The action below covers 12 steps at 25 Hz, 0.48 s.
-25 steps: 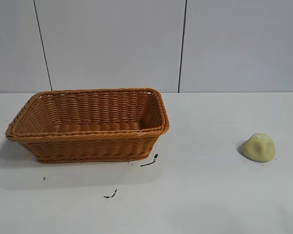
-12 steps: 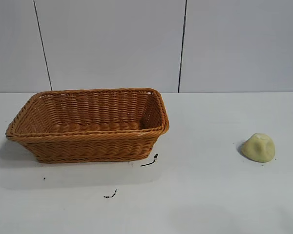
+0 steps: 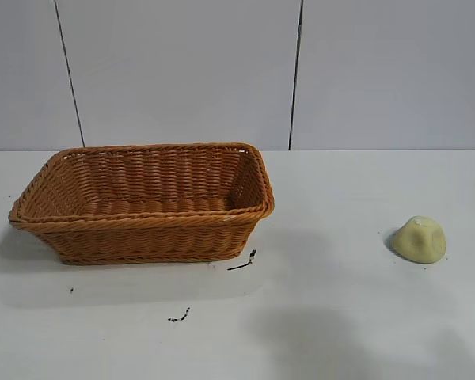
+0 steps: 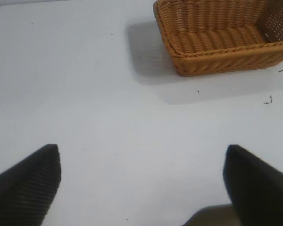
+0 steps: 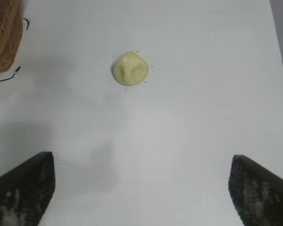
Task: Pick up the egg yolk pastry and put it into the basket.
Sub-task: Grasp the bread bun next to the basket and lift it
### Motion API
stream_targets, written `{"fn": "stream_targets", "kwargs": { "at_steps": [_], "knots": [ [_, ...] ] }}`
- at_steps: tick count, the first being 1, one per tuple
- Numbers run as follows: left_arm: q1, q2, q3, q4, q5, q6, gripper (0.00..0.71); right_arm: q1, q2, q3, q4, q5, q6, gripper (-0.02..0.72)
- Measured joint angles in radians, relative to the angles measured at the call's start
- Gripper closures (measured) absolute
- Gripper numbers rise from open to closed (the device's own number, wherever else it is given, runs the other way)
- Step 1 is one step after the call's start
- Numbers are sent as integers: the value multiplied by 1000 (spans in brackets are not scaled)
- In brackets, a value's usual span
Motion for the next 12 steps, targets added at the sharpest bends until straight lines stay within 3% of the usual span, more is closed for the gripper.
{"fn": "stream_targets", "kwargs": {
  "at_steps": [12],
  "knots": [
    [0, 0, 0, 0, 0, 0, 14, 0, 724, -331, 4, -7, 0, 10]
  ]
}}
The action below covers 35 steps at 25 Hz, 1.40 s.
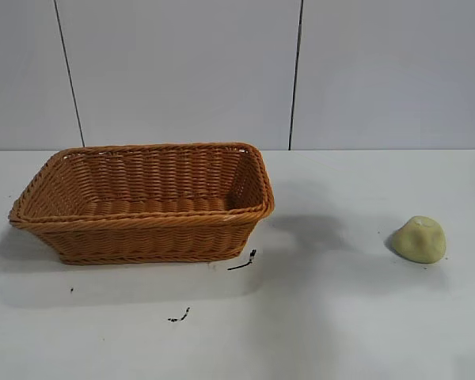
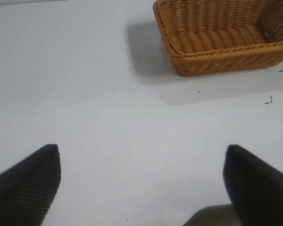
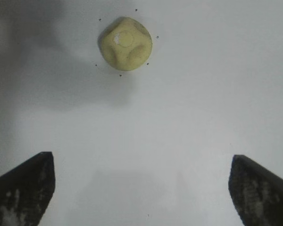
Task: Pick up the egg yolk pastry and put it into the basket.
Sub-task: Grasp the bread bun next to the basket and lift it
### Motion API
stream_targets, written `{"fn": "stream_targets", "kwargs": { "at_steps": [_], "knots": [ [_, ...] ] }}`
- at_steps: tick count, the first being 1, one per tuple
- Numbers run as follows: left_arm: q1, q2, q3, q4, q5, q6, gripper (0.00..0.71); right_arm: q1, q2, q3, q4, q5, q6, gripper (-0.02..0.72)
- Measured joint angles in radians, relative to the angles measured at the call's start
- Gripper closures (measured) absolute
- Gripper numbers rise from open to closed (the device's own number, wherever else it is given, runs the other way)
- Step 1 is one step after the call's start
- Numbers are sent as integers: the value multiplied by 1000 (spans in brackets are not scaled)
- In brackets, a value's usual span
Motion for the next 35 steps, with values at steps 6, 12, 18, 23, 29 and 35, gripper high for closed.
{"fn": "stream_targets", "kwargs": {
  "at_steps": [6, 12, 18, 23, 29, 35],
  "knots": [
    [0, 0, 0, 0, 0, 0, 14, 33, 237, -178, -8, -2, 0, 10],
    [0, 0, 0, 0, 0, 0, 14, 72, 366, -277, -18, -12, 12, 10],
    [0, 0, 0, 0, 0, 0, 14, 72, 461, -286, -18, -66, 16, 10],
    [0, 0, 0, 0, 0, 0, 14, 72, 558, -286, -4, -98, 17, 10],
    [0, 0, 0, 0, 0, 0, 14, 72, 609, -286, -4, -138, 19, 10],
    [0, 0, 0, 0, 0, 0, 14, 72, 609, -286, -4, -139, 19, 125]
  ]
}}
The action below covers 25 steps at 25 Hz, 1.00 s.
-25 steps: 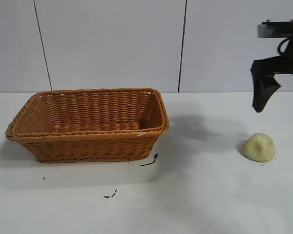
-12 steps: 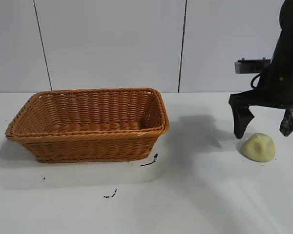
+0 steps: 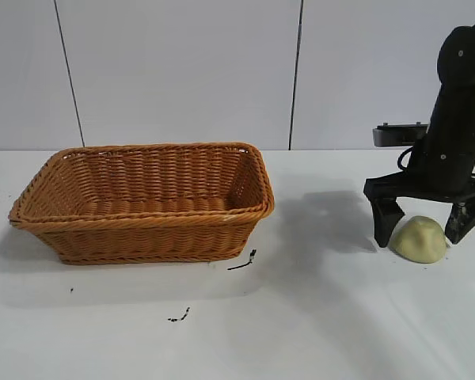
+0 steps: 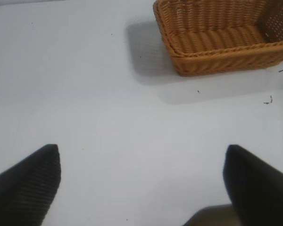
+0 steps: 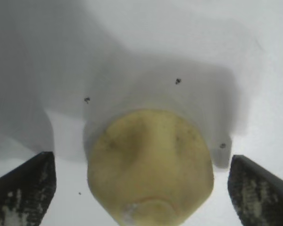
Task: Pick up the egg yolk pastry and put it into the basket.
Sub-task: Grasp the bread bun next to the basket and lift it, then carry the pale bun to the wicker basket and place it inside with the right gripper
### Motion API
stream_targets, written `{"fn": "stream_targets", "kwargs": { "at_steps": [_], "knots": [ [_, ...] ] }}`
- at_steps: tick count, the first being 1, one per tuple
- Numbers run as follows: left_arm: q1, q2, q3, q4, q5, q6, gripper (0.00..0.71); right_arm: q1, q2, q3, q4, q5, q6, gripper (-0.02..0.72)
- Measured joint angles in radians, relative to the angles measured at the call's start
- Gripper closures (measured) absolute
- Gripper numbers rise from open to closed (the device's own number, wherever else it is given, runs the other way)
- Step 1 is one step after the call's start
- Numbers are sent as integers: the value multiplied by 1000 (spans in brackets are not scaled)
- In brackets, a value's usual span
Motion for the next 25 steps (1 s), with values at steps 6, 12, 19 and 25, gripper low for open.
{"fn": "stream_targets", "kwargs": {
  "at_steps": [6, 12, 19, 25],
  "knots": [
    [0, 0, 0, 0, 0, 0, 14, -1, 0, 0, 0, 6, 0, 521],
    [0, 0, 0, 0, 0, 0, 14, -1, 0, -48, 0, 64, 0, 571],
    [0, 0, 0, 0, 0, 0, 14, 9, -78, -309, -5, 251, -3, 578],
    [0, 0, 0, 0, 0, 0, 14, 83, -99, -538, -45, 371, -3, 578]
  ]
}}
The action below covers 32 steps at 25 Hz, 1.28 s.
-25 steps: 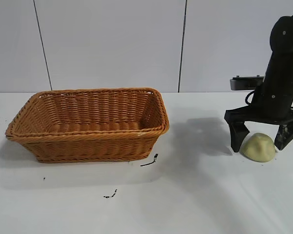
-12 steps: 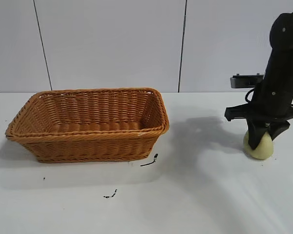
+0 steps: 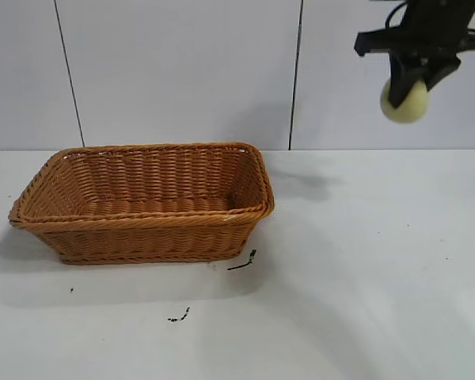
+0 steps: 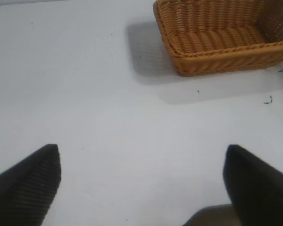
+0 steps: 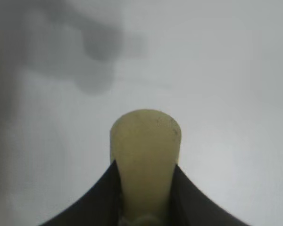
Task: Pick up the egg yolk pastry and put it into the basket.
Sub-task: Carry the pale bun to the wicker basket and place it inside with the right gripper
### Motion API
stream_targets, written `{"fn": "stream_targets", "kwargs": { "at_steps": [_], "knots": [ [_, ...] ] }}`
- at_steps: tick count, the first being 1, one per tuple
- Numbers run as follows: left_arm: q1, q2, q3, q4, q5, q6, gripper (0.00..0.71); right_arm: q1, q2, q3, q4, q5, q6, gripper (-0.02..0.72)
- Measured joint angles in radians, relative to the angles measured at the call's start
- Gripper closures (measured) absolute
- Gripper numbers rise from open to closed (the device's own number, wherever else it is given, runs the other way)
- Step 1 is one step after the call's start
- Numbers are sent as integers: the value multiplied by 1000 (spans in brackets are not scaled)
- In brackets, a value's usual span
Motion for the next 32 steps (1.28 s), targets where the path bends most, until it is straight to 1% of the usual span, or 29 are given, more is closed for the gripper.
{"fn": "stream_targets", "kwargs": {
  "at_steps": [5, 10, 17, 21, 23, 26, 29, 32],
  "knots": [
    [0, 0, 0, 0, 0, 0, 14, 74, 0, -55, -17, 11, 15, 578],
    [0, 0, 0, 0, 0, 0, 14, 184, 8, -59, -19, -42, 19, 578],
    [0, 0, 0, 0, 0, 0, 14, 389, 80, -67, -10, -174, 23, 578],
    [0, 0, 0, 0, 0, 0, 14, 481, 152, -71, -8, -289, 26, 578],
    [0, 0, 0, 0, 0, 0, 14, 508, 196, -71, -9, -347, 27, 578],
    [0, 0, 0, 0, 0, 0, 14, 515, 261, -72, -12, -401, 46, 578],
    [0, 0, 0, 0, 0, 0, 14, 515, 323, -72, -28, -439, 56, 578],
    [0, 0, 0, 0, 0, 0, 14, 515, 365, -72, -34, -456, 61, 567]
  ]
}}
